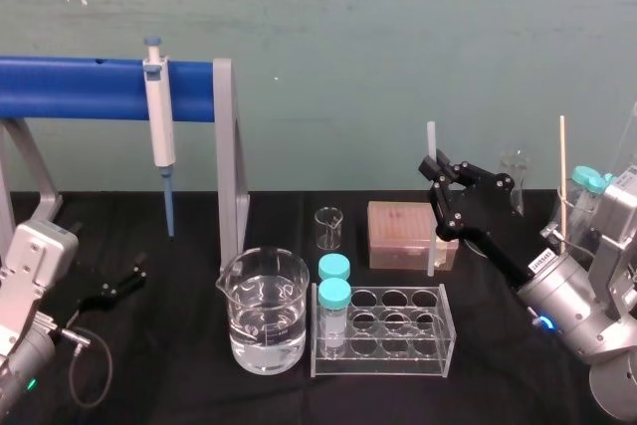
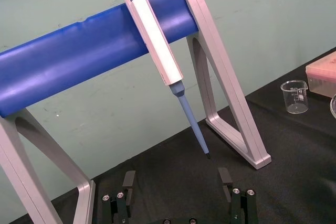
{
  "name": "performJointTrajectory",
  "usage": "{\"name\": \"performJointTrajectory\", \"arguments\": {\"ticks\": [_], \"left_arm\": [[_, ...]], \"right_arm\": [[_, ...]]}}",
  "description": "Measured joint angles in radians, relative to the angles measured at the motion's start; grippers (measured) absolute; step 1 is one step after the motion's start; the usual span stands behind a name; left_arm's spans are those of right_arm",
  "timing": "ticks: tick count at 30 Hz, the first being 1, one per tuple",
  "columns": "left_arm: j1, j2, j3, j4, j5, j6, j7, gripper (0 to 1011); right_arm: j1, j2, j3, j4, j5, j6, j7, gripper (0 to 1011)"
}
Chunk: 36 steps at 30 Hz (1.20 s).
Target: Pick up the stirring rod with one hand, then place it down.
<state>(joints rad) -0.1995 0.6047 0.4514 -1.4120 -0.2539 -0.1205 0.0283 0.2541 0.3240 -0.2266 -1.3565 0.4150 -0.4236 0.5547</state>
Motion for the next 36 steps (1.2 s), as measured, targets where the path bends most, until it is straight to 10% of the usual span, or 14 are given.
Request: {"name": "performJointTrajectory", "arguments": {"ticks": [36], "left_arm": [[0.0, 0.0, 0.0, 0.0, 0.0, 0.0, 0.0, 1000]], "right_arm": [[0.004, 0.014, -0.033, 0.034, 0.004, 0.043, 0.011, 66]]}}
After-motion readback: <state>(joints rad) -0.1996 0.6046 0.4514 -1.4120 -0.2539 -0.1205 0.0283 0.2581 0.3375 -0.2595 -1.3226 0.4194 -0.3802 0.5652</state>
